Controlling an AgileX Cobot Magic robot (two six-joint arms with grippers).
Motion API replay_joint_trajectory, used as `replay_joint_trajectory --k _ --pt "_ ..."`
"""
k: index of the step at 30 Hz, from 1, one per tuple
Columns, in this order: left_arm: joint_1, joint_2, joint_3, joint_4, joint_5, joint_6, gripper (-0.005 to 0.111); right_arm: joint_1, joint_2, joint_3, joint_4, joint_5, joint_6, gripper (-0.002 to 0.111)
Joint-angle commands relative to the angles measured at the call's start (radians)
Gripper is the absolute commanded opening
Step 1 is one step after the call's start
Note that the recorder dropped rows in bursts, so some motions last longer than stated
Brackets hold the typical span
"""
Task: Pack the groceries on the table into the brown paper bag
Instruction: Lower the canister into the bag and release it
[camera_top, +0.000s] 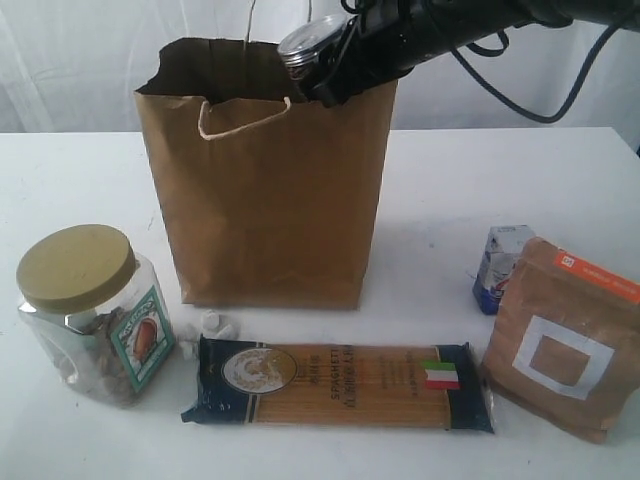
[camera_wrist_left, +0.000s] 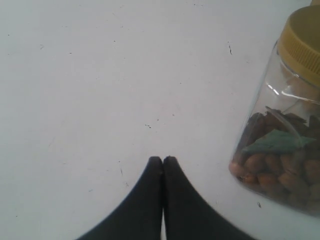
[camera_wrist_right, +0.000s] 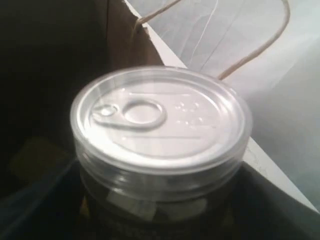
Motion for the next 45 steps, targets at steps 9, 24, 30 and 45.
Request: replay_joint_trajectory --k 9,24,30,45 --pt "0.0 -0.003 0.001 0.001 0.0 0.0 0.0 -0.002 -0.016 -0.009 0.005 -0.033 0.005 0.064" --pt "0.0 -0.003 0.001 0.001 0.0 0.0 0.0 -0.002 -0.018 -0.009 0.006 0.012 0.136 0.075" --pt "0.0 -0.003 0.001 0.001 0.0 0.0 0.0 -0.002 -0.018 -0.009 0.006 0.012 0.136 0.1" --pt "0.0 -0.003 0.001 0.001 0.0 0.0 0.0 -0.002 -0.1 -0.009 -0.006 0.028 0.136 0.1"
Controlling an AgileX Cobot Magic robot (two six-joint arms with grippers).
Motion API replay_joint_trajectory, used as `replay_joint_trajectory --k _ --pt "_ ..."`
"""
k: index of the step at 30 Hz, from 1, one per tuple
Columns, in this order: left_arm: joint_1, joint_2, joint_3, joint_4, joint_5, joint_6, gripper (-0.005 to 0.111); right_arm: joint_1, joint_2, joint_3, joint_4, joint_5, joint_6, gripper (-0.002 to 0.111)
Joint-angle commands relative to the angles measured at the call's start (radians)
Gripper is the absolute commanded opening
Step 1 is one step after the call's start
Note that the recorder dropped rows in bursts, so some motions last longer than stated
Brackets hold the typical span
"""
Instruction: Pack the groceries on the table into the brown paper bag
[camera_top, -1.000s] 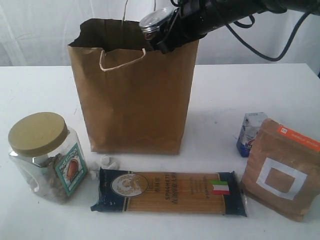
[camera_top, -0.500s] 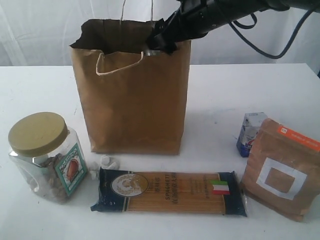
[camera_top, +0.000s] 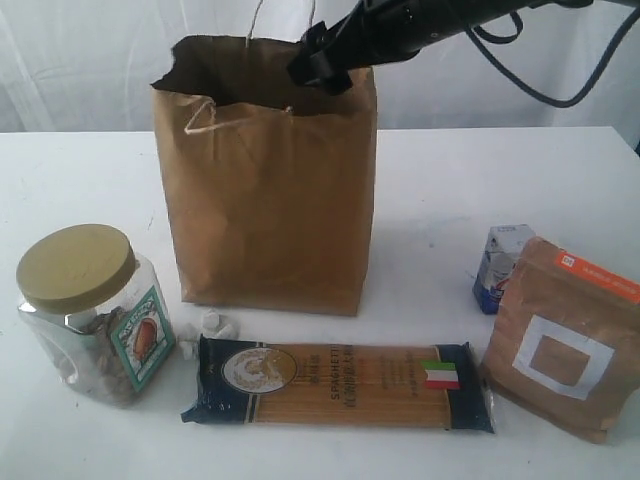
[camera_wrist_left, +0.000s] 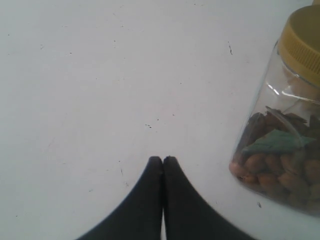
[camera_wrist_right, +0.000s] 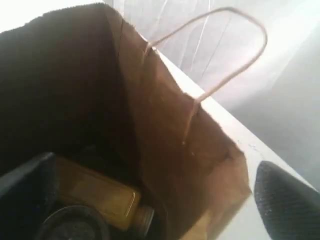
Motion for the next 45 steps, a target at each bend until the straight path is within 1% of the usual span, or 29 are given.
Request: replay_joint_trajectory --k 1,4,7,10,13,14,15,16,18,24,26,28,31,32,34,35,36,38,40,42,45 --pt "0.0 -0.003 0.001 0.001 0.0 0.0 0.0 -0.002 -0.068 -0.007 -0.022 0.007 0.005 0.1" --pt "0.0 -0.003 0.001 0.001 0.0 0.0 0.0 -0.002 -0.113 -0.007 -0.086 0.032 0.005 0.1" --pt "0.0 -0.003 0.001 0.001 -0.002 0.0 0.0 -0.002 -0.151 -0.007 -0.181 0.134 0.005 0.1" --pt "0.0 -0.003 0.001 0.001 -0.009 0.0 0.0 -0.002 -0.175 -0.007 -0.265 0.296 0.005 0.1" --pt "0.0 -0.003 0.001 0.001 -0.028 0.0 0.0 -0.002 -0.184 -0.007 -0.272 0.48 0.005 0.1" --pt "0.0 -0.003 0.001 0.001 -0.039 0.0 0.0 -0.002 -0.184 -0.007 -0.272 0.604 0.009 0.1" --pt "0.0 -0.003 0.001 0.001 -0.042 0.0 0.0 -0.002 -0.18 -0.007 -0.268 0.652 0.017 0.1" --pt "0.0 -0.003 0.001 0.001 -0.053 0.0 0.0 -0.002 -0.178 -0.004 -0.263 0.652 0.038 0.1" --pt "0.0 -0.003 0.001 0.001 -0.078 0.0 0.0 -0.002 -0.178 0.022 -0.264 0.652 0.174 0.1" --pt "0.0 -0.003 0.001 0.001 -0.095 0.0 0.0 -0.002 -0.171 0.142 -0.267 0.652 0.241 0.1" --pt "0.0 -0.003 0.001 0.001 -0.14 0.0 0.0 -0.002 -0.171 0.18 -0.271 0.652 0.241 0.1" --pt "0.0 -0.003 0.001 0.001 -0.197 0.0 0.0 -0.002 -0.171 0.212 -0.273 0.597 0.258 0.097" --pt "0.0 -0.003 0.001 0.001 -0.295 0.0 0.0 -0.002 -0.171 0.224 -0.275 0.567 0.356 0.085" --pt "0.0 -0.003 0.001 0.001 -0.334 0.0 0.0 -0.002 -0.171 0.224 -0.278 0.571 0.369 0.077" --pt "0.0 -0.003 0.001 0.001 -0.418 0.0 0.0 -0.002 -0.171 0.224 -0.302 0.582 0.374 0.066" --pt "0.0 -0.003 0.001 0.001 -0.464 0.0 0.0 -0.002 -0.171 0.224 -0.327 0.587 0.376 0.057" --pt "0.0 -0.003 0.001 0.001 -0.498 0.0 0.0 -0.002 -0.171 0.224 -0.353 0.591 0.382 0.051" --pt "0.0 -0.003 0.001 0.001 -0.559 -0.02 0.0 -0.002 -0.171 0.224 -0.397 0.595 0.406 0.033" --pt "0.0 -0.003 0.001 0.02 -0.579 -0.078 0.0 -0.002 -0.171 0.224 -0.417 0.595 0.418 0.017" --pt "0.0 -0.003 0.001 0.092 -0.574 -0.182 0.0 -0.002 -0.171 0.224 -0.422 0.59 0.421 0.0" --pt "0.0 -0.003 0.001 0.324 -0.574 -0.362 0.0 -0.002 -0.185 0.224 -0.424 0.575 0.426 0.0"
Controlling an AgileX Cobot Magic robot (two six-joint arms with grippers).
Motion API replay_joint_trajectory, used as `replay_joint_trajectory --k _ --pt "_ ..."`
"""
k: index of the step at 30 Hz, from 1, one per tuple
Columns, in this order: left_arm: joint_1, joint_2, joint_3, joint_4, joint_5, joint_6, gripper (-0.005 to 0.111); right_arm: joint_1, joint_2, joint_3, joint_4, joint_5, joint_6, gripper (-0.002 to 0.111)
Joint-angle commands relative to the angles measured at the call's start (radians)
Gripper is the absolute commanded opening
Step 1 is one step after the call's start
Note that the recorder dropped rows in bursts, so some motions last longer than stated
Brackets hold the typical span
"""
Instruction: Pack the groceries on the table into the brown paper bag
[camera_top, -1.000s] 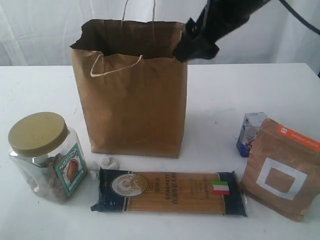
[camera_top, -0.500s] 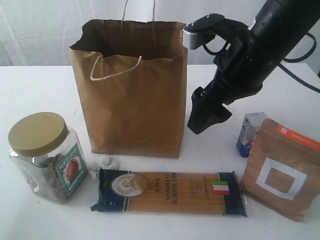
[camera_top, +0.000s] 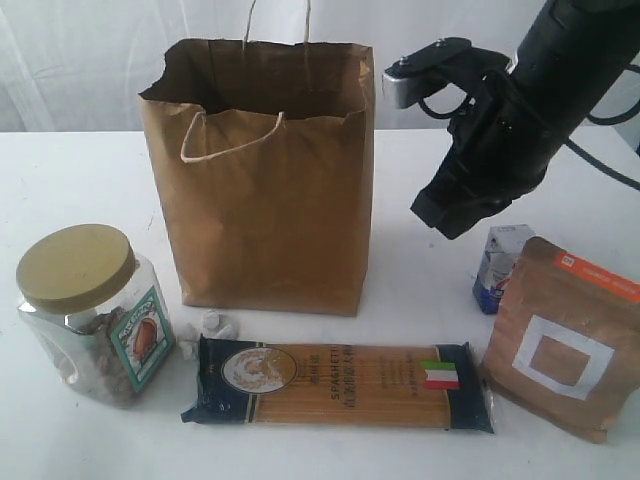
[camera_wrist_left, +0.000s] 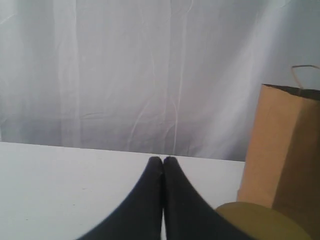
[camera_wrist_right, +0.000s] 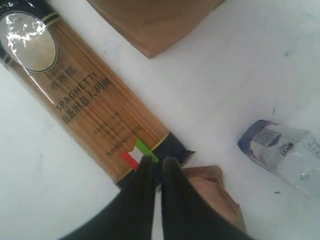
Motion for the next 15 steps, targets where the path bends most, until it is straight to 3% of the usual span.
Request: replay_joint_trajectory --k 1,3,5,8,11,15 --pt "0.0 -0.003 0.001 0.307 -0.023 -0.267 0.0 -0.002 -0.025 0.003 -0.014 -0.023 0.011 0.0" --pt "0.0 -0.003 -0.037 0.421 -0.023 -0.422 0.0 -0.012 -0.051 0.003 -0.014 -0.037 0.011 0.0" --pt "0.0 -0.003 -0.099 0.433 0.018 -0.521 0.0 -0.03 -0.078 0.003 -0.017 -0.048 0.011 0.0" --pt "0.0 0.011 -0.253 0.408 0.327 -0.576 0.0 -0.076 -0.116 0.003 -0.042 -0.069 0.011 0.0" --pt "0.0 0.081 -0.424 0.519 0.687 -0.479 0.0 -0.128 -0.13 0.003 -0.043 -0.079 0.011 0.0" --pt "0.0 0.245 -0.587 0.526 0.78 -0.245 0.0 -0.168 -0.122 0.003 -0.032 -0.089 0.011 0.0"
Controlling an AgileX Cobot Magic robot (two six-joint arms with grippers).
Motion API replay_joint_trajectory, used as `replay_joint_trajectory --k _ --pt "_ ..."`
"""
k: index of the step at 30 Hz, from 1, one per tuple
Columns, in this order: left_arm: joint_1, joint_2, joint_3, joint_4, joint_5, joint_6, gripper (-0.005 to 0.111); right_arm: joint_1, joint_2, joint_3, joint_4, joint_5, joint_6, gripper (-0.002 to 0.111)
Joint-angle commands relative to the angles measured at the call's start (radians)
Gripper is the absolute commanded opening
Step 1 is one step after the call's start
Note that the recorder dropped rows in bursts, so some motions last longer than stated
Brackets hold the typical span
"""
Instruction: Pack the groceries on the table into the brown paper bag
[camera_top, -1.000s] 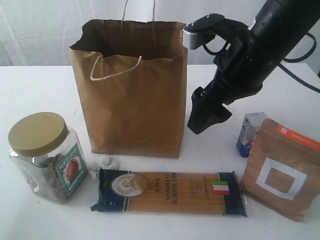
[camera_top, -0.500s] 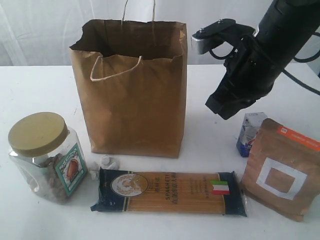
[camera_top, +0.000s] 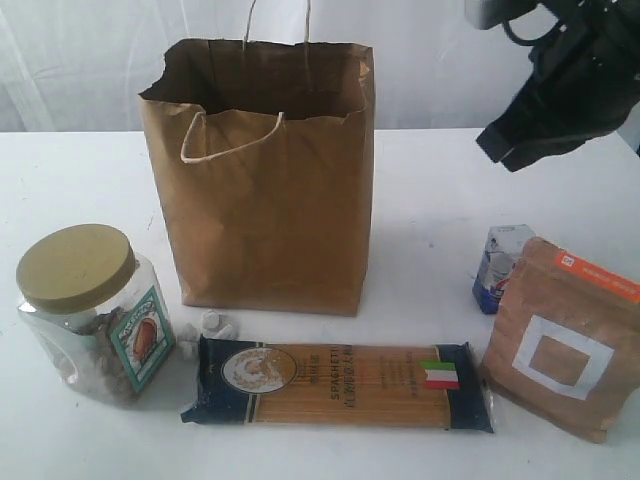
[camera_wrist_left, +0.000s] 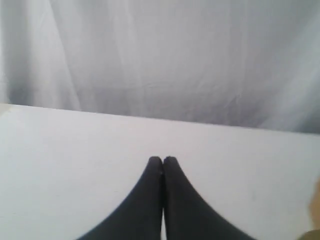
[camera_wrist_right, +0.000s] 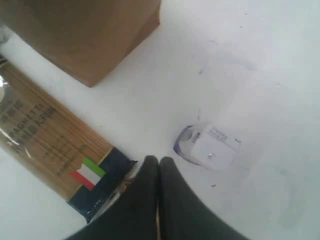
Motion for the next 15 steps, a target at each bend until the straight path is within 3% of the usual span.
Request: replay_joint_trajectory --k 1,5,7,11,13,15 --pt "0.0 0.186 -0.161 -0.039 0.133 0.21 0.0 -0.037 0.005 0.003 0.001 -0.02 0.007 0.0" --pt "0.0 0.372 -0.225 -0.285 0.151 0.337 0.0 -0.037 0.027 0.003 0.008 -0.011 0.007 0.0" --pt "0.0 0.434 -0.233 -0.453 0.176 0.483 0.0 -0.037 0.029 0.003 0.026 0.006 -0.018 0.0" --pt "0.0 0.492 -0.235 -0.874 0.384 1.083 0.0 -0.037 0.027 0.003 0.182 0.058 -0.141 0.0" --pt "0.0 0.497 -0.235 -1.046 0.539 1.465 0.0 -0.035 0.027 0.003 0.305 0.065 -0.199 0.0" --pt "0.0 0.49 -0.235 -1.161 0.63 1.704 0.0 -0.031 0.027 0.003 0.401 0.067 -0.234 0.0"
